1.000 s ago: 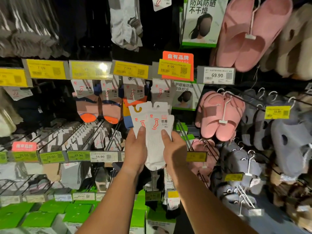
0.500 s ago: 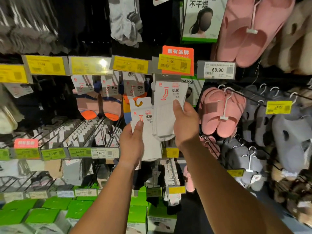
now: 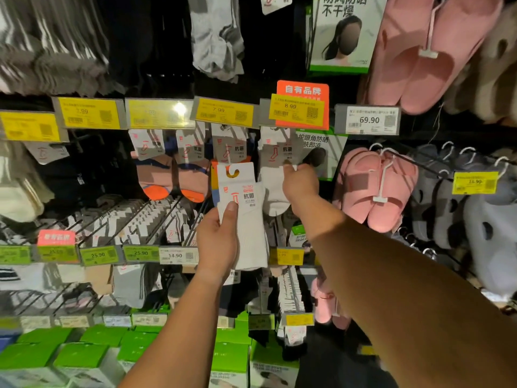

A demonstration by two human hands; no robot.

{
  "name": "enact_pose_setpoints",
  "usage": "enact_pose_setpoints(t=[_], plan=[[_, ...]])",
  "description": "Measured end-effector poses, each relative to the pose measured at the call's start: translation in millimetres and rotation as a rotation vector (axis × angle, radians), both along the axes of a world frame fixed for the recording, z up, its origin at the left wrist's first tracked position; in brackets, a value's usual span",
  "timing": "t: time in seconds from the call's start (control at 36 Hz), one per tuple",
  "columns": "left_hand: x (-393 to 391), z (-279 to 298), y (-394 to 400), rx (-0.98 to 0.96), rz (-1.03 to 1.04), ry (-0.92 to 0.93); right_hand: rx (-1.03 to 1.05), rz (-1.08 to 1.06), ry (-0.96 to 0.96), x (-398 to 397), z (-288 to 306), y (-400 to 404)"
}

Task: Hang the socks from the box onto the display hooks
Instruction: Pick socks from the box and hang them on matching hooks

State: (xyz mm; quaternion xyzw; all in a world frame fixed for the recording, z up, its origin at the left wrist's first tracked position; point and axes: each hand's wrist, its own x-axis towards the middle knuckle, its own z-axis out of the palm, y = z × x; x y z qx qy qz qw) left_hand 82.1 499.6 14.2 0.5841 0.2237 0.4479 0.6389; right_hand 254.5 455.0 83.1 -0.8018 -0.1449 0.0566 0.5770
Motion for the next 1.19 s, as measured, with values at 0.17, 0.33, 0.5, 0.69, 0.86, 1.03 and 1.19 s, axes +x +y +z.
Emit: enact_pose_setpoints(t=[0.17, 0.33, 0.5, 0.69, 0.86, 1.03, 1.19], plan=[[-0.2, 3.8, 1.8, 0.028, -0.021, 0.013, -0.082, -0.002, -0.008, -2.1, -0.7, -2.6], [10.3, 6.4, -3.5, 0.071, -0.066, 0.009, -0.022, 0.115, -0.065, -74.7, -36.9, -34.7], [32.5, 11.8, -13.9, 0.424, 0.038, 0.243, 0.282, 0.038, -0.099, -103.3, -54.9, -46.6], [45.3, 48.3, -29.7, 0.458, 0.055, 0.131, 0.282, 0.079, -0.218, -82.0, -22.7, -59.7], [56.1, 65.0, -25.0, 0.437, 0.075, 0.092, 0.237, 0.073, -0.246, -68.0, -2.2, -53.9], [68.8, 60.8, -14.0, 0.356, 0.066, 0.205, 0.199, 0.053, -0.189, -54.3, -4.9, -44.1], [86.2, 69.0, -2.9, 0.357, 0.109, 0.364, 0.099, 0.042, -0.125, -31.6, 1.3, -21.2]])
